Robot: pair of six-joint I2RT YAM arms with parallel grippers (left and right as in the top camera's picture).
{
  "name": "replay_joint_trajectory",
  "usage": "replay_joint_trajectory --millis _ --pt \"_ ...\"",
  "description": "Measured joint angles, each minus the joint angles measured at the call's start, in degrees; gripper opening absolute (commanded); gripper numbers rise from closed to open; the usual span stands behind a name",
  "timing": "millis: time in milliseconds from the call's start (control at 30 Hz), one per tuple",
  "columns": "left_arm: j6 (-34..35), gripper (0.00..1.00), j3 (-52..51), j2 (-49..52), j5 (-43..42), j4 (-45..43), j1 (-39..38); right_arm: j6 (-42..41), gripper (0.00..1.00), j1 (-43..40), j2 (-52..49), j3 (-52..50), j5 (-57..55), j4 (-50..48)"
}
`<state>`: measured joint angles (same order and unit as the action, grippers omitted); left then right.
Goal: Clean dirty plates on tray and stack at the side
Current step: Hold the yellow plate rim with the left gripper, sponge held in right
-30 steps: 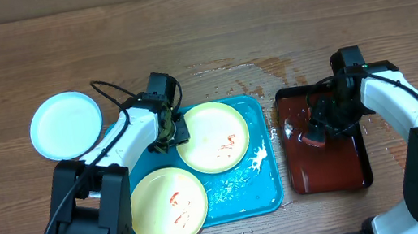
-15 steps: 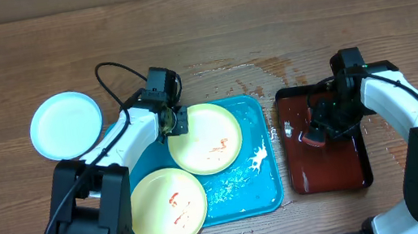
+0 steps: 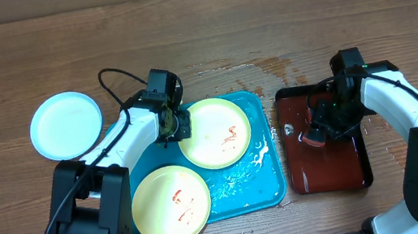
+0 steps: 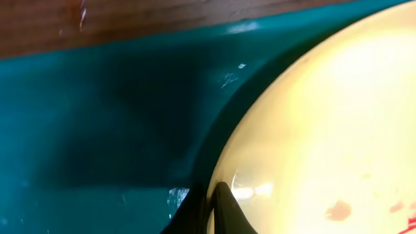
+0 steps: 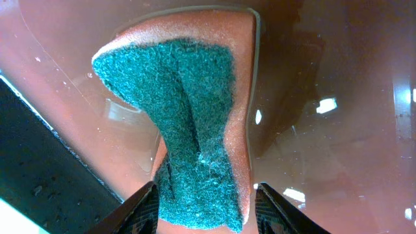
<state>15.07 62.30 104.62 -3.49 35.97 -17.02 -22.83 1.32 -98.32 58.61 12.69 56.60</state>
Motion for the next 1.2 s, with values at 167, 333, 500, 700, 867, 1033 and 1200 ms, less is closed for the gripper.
replay_joint_trajectory --millis 167,333,500,700,867,1033,1200 --pt "6.1 0.04 0.0 0.0 0.0 1.7 0.0 0.0 0.49 0.0 0.0 0.0 0.0 0.0" --pt "10.0 0.05 0.0 0.0 -0.7 2.0 0.0 0.1 0.55 0.0 0.0 0.0 0.0 -0.1" --pt "12.0 0.04 0.0 0.0 -4.5 2.5 0.2 0.3 0.51 0.0 0.0 0.0 0.0 -0.5" --pt "17.7 0.04 -0.2 0.0 -9.9 3.1 0.1 0.4 0.51 0.0 0.0 0.0 0.0 -0.5" --pt "17.0 0.14 -0.3 0.1 -10.4 2.3 0.1 0.4 0.51 0.0 0.0 0.0 0.0 -0.4" --pt "12.1 0.32 -0.3 0.2 -9.3 2.7 0.1 0.4 0.51 0.0 0.0 0.0 0.0 -0.4" --pt "5.5 0.04 -0.3 0.2 -8.8 3.1 0.1 0.4 0.51 0.0 0.0 0.0 0.0 -0.2"
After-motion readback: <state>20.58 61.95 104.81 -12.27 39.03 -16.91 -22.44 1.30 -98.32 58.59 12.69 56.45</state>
